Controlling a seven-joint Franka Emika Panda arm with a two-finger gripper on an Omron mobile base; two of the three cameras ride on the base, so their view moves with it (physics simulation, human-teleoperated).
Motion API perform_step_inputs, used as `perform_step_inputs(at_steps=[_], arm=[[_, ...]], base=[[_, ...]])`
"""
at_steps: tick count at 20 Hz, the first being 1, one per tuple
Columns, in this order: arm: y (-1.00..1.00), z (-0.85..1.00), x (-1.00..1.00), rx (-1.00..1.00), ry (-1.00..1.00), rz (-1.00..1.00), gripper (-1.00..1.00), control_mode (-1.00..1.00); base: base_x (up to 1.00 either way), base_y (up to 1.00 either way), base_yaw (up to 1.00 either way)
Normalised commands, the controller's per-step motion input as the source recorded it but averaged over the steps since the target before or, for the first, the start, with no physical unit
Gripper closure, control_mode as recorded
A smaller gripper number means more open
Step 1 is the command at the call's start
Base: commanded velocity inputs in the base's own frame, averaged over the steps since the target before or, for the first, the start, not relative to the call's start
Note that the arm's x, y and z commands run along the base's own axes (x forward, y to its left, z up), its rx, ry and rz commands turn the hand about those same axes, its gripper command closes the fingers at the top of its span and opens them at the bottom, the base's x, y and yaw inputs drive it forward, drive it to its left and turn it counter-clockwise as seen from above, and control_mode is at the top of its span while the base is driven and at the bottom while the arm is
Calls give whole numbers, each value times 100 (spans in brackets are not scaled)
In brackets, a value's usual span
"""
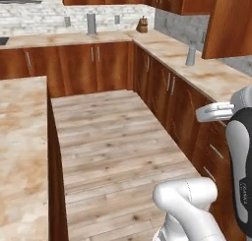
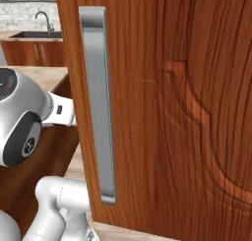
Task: There is a tray on the dining counter. Grab the cup, mug, and pitcher and place them on the tray. The pitcher may be placed next to the tray if it cannot fit the tray.
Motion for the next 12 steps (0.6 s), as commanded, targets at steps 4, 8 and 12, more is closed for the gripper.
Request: perform_step_inputs(at_steps=[4, 8, 12], arm=[[0, 0, 0, 0, 0, 0, -100, 100], [0, 0, 0, 0, 0, 0, -100, 100], [0, 0, 0, 0, 0, 0, -100, 100]], base=[[73, 1, -10], [20, -13, -62], [0, -8, -91]])
